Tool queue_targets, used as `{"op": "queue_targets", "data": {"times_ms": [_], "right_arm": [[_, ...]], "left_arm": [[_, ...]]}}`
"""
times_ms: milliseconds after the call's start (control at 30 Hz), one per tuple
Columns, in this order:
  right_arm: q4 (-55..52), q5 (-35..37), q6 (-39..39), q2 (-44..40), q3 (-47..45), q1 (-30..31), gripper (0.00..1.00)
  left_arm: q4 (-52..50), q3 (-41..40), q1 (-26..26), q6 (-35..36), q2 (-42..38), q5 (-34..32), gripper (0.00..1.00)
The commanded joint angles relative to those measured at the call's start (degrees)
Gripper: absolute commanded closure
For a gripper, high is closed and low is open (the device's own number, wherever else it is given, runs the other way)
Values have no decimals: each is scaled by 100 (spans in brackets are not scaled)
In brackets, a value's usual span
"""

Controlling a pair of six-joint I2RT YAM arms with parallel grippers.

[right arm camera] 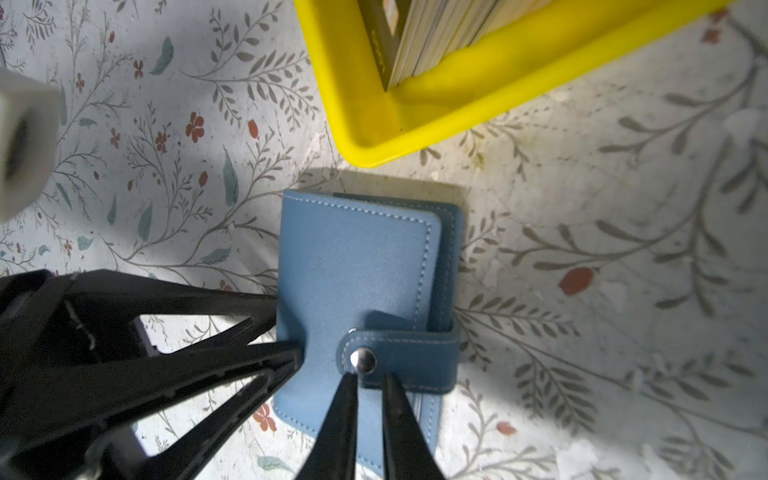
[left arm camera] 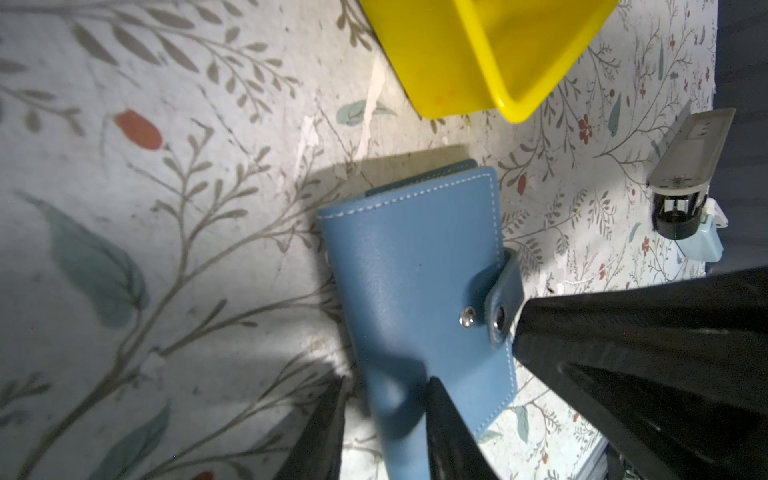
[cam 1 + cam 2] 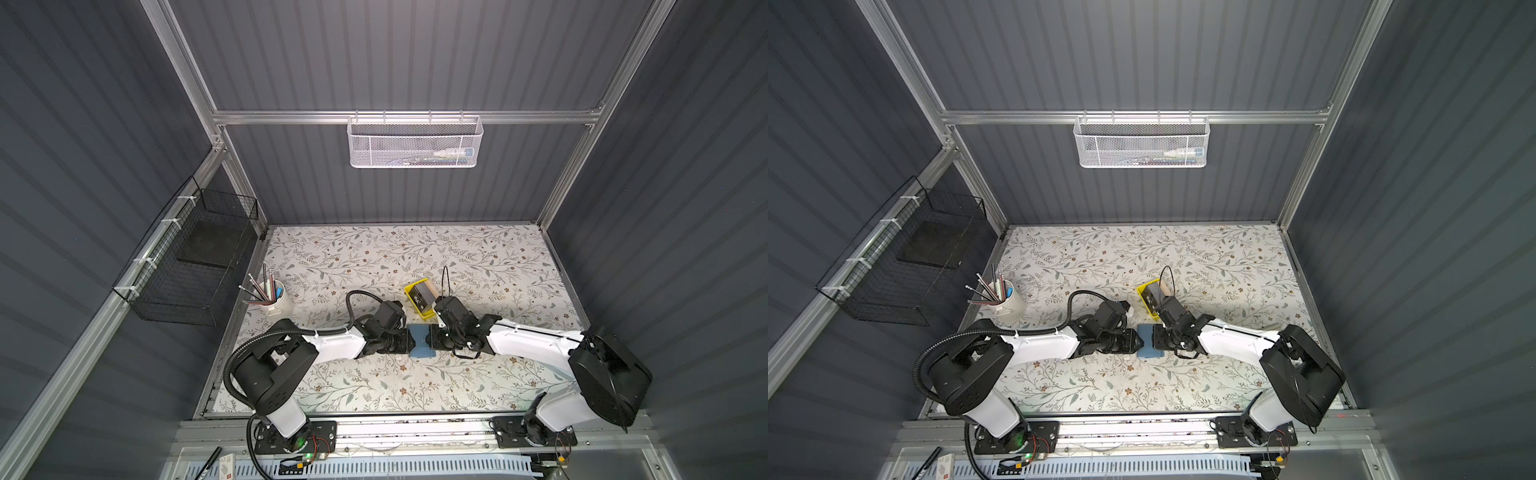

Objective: Insert credit cards into a card holder
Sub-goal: Close the button on the card holder.

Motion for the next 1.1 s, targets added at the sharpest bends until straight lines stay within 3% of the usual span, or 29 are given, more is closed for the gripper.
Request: {"op": "queue_targets", "data": {"times_ms": [0,1067], "right_arm": [[53,10,36,3,-75,-32,84],[292,-99,-14,420,137,-24,86]], "left_arm": [[24,-82,-58,160,-123,-74,66],[-123,100,-314,147,159,-177,67]]}}
